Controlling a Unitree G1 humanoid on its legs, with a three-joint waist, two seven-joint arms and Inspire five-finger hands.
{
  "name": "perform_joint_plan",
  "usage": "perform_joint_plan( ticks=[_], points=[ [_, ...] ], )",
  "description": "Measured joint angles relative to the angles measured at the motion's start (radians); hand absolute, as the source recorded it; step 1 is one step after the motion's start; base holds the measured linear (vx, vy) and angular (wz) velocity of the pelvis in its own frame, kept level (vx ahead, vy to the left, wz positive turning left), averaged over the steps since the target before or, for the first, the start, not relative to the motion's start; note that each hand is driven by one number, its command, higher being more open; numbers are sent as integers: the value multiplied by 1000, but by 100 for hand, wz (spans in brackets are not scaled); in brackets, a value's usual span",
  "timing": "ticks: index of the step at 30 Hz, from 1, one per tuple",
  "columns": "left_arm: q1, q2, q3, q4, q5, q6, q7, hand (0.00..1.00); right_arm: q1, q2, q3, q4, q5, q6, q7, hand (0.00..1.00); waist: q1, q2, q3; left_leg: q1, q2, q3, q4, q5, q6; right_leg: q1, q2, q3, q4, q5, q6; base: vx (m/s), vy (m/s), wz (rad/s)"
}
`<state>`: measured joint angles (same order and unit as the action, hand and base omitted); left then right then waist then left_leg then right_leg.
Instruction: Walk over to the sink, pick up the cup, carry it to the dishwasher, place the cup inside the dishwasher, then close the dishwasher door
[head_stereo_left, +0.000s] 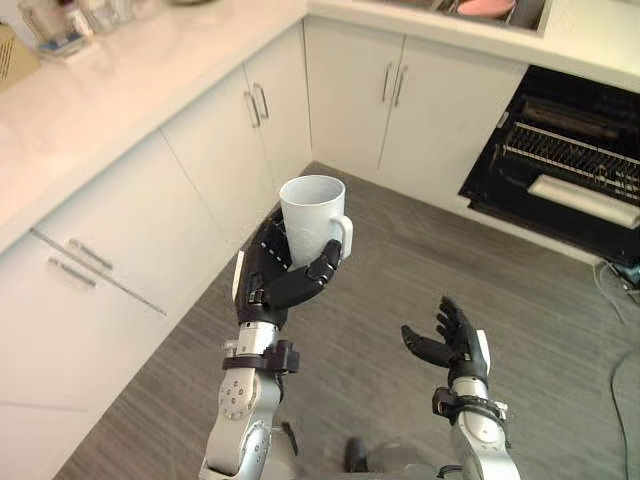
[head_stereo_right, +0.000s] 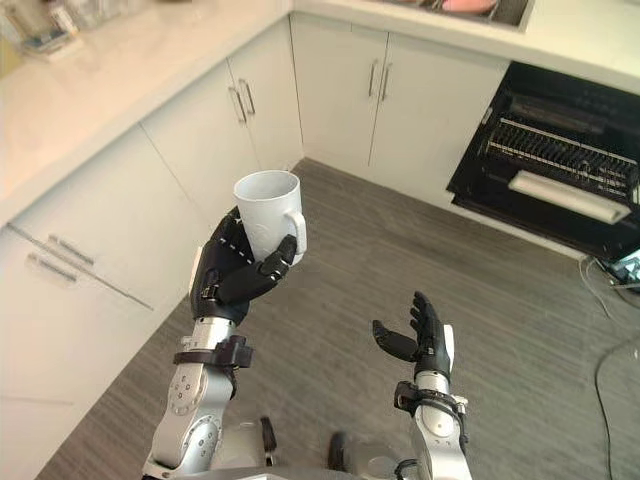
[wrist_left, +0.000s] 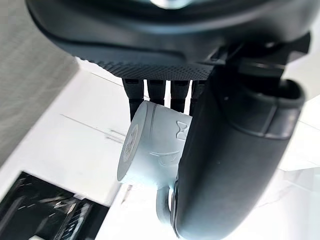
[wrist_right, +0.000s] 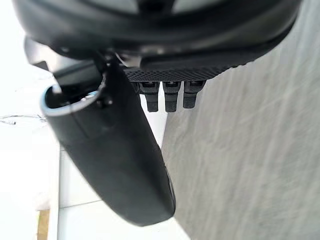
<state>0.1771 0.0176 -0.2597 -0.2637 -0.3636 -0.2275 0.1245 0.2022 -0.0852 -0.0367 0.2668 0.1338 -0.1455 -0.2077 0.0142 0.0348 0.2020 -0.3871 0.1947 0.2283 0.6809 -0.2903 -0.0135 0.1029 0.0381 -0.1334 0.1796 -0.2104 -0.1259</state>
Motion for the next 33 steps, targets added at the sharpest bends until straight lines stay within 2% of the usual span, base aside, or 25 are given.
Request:
perform_joint_plan(
  ticks=[1, 2, 3, 4, 5, 7, 8, 9, 12, 13, 14, 16, 17, 18, 19, 20, 21, 22, 23, 25, 27, 29, 30, 32, 33],
  points=[
    [0, 2, 2, -1, 0, 0, 0, 30, -23, -5, -6, 30, 0, 0, -2, 90, 1, -2, 1, -25, -36, -44, -136, 39, -16, 29, -20, 33, -12, -10, 17, 783, 292, -76],
    [2, 3, 2, -3, 3, 0, 4, 30, -40, -13, -16, 67, -1, 3, -7, 90, 4, 4, -3, -43, -65, -92, -316, 131, -30, 61, -34, 83, -16, -29, 53, 820, 377, -110],
    [8, 12, -7, -5, 8, 0, 6, 30, -43, -11, -24, 90, -1, 12, -12, 90, 16, -5, -14, -27, -90, -99, -353, 296, -34, 89, -63, 143, -2, -67, 125, 840, 413, -113],
    [14, 21, -11, -5, 10, 0, 6, 30, -36, -7, -25, 99, -2, 14, -12, 90, 19, -23, -29, -18, -109, -92, -340, 329, 17, 95, -89, 173, 8, -82, 150, 589, 293, -74],
    [6, 39, -16, -4, 10, 7, 9, 30, -30, 5, -27, 111, -2, 22, -12, 90, -8, -64, -47, -35, -133, -71, -262, 271, 45, 78, -140, 206, 67, -84, 178, 749, 350, -37],
    [-1, 64, -33, -4, 10, 20, 19, 30, -12, 23, -34, 110, -1, 25, -13, 90, -10, -83, -51, 8, -129, -32, -200, 165, 51, 7, -145, 248, 285, -27, 231, 794, 353, -52],
    [0, 87, -37, -4, 10, 26, 28, 30, -10, 44, -37, 111, -1, 25, -12, 90, -13, -96, -47, 97, -129, -11, -228, 119, 51, -83, -146, 255, 515, 91, 264, 624, 242, -84],
    [1, 99, -36, -4, 10, 29, 30, 30, -11, 63, -34, 107, -2, 25, -10, 90, -19, -99, -43, 200, -129, 18, -275, 93, 55, -169, -155, 239, 728, 98, 251, 576, 203, -76],
    [5, 83, -44, -25, 12, 26, 31, 30, -13, 73, -8, 95, -11, 24, -6, 90, -32, -83, -44, 398, -108, 58, -385, 66, 54, -313, -155, 110, 895, 31, 161, 441, 98, -54],
    [3, 79, -48, -56, 12, 15, 29, 30, -15, 78, 0, 69, -19, 22, -6, 90, -32, -71, -45, 457, -88, 79, -420, 32, 21, -391, -151, 49, 874, -1, 155, 367, 50, -46],
    [3, 82, -47, -62, 13, 3, 27, 30, -18, 84, 3, 63, -20, 22, -5, 90, -31, -73, -45, 477, -86, 92, -428, 21, 20, -426, -152, 30, 843, -11, 153, 549, 16, -52],
    [1, 83, -36, -60, 13, -17, 26, 30, -42, 84, 5, 65, -20, 20, -3, 90, -40, -78, -51, 562, -75, 131, -470, -15, -14, -491, -151, -114, 529, -7, 144, 578, -56, -40],
    [2, 82, -28, -53, 13, -17, 26, 30, -50, 82, 5, 66, -20, 20, -5, 90, -47, -83, -56, 586, -80, 140, -485, -28, -31, -499, -141, -165, 378, 26, 133, 541, -95, -23],
    [3, 82, -17, -45, 14, -17, 27, 30, -59, 80, 6, 71, -21, 19, -5, 90, -56, -102, -67, 609, -97, 141, -498, -40, -50, -506, -129, -186, 233, 102, 108, 601, -118, 3],
    [0, 76, -5, -5, 17, -18, 27, 30, -65, 61, 5, 82, -23, 20, -7, 90, -79, -96, -72, 645, -102, 129, -502, -63, -79, -489, -117, -176, 177, 257, 19, 607, -101, -4],
    [0, 53, 0, 24, 20, -9, 31, 30, -79, 40, 4, 98, -24, 24, -9, 90, -77, -51, -74, 653, -68, 125, -499, -67, -78, -485, -87, -191, 193, 251, 21, 599, -109, -3],
    [-5, 45, 7, 62, 26, 6, 31, 30, -82, 18, 0, 97, -24, 27, -10, 90, -84, -18, -79, 641, -42, 86, -446, -61, -78, -479, -68, -196, 222, 189, 13, 455, -96, -20],
    [-6, 41, 10, 76, 29, 8, 31, 30, -82, 13, -1, 96, -24, 27, -11, 90, -85, -12, -76, 634, -28, 71, -395, -55, -81, -469, -62, -196, 238, 162, 8, 571, -176, -11],
    [-4, 30, 8, 105, 29, 20, 31, 30, -60, 19, -16, 75, -24, 30, -12, 90, -83, -2, -70, 575, 24, 16, -160, -7, -85, -403, -30, -198, 236, 115, 2, 565, -209, -12],
    [12, 11, 5, 107, 29, 31, 30, 30, -11, 34, -18, -17, -23, 30, -35, 90, -64, 1, -67, 437, 97, -37, 215, 140, -100, -277, 19, -174, 158, 97, -6, 581, -187, -37],
    [30, 2, -3, 89, 29, 27, 28, 30, 1, 46, -19, -122, -23, 7, -56, 90, -49, 0, -66, 292, 126, -45, 426, 112, -80, -156, 47, -120, 66, 96, -6, 506, -90, -65],
    [39, 2, -5, 75, 29, 26, 19, 30, -23, 45, -19, -155, -22, -23, -62, 90, -35, -3, -65, 196, 122, -24, 409, 69, -55, -92, 50, -54, 15, 97, -5, 392, -8, -86],
    [39, 0, -2, 75, 29, 25, 19, 30, -45, 44, -19, -152, -22, -27, -62, 90, -24, -4, -65, 154, 103, -31, 324, 40, -41, -63, 46, -11, -5, 96, -4, 346, 63, -113],
    [40, 2, 1, 76, 29, 25, 20, 30, -62, 42, -19, -138, -21, -27, -62, 90, -11, -5, -64, 131, 53, -67, 141, 22, -41, -38, 34, 36, -17, 95, -2, 295, 104, -91],
    [40, 2, 8, 76, 30, 25, 21, 30, -74, 39, -19, -114, -21, -26, -63, 90, -4, -6, -63, 125, 0, -130, -11, 23, -47, -22, 23, 69, -27, 95, -2, 368, 216, -92]
  ],
)
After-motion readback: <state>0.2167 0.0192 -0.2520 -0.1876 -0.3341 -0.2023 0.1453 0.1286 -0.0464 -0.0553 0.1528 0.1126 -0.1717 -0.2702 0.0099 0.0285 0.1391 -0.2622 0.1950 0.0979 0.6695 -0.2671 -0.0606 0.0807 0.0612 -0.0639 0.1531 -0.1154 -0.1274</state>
